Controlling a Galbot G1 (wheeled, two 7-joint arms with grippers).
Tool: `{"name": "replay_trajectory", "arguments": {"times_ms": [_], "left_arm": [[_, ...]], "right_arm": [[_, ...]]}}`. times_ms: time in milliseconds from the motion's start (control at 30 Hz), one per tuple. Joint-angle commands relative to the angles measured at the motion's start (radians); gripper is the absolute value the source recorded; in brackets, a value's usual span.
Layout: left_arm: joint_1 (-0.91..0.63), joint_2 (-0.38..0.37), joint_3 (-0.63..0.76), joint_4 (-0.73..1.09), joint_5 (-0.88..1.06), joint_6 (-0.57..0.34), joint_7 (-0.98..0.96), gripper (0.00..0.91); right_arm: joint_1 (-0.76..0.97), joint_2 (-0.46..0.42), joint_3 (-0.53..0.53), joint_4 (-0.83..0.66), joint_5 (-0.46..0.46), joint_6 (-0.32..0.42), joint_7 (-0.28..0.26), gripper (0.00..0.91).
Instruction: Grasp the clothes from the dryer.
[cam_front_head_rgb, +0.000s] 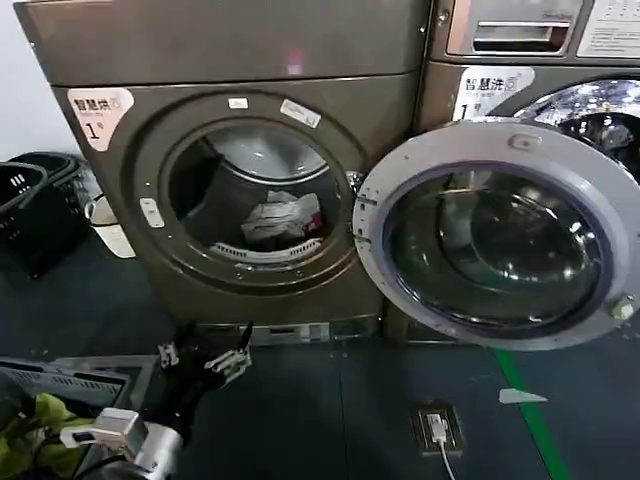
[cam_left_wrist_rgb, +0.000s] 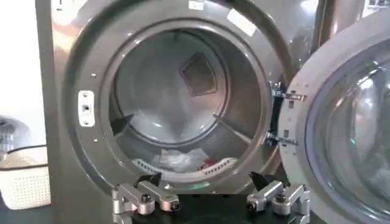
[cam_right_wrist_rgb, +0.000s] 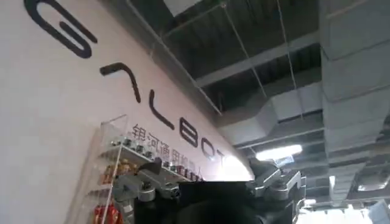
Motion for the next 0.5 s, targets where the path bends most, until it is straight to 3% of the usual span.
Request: {"name": "replay_trajectory", "arguments": {"times_ms": [33, 500], "left_arm": [[-0.001, 0.0, -0.001, 0.002, -0.001, 0.0, 0.0, 0.907], [-0.004, -0.001, -0.002, 0.005, -0.003, 0.0, 0.0, 0.907]], "right_arm": [[0.0, 0.001, 0.001, 0.002, 0.0, 0.003, -0.001, 0.907], [-0.001, 0.013, -0.005, 0.029, -0.002, 0.0, -0.009, 0.907]]}}
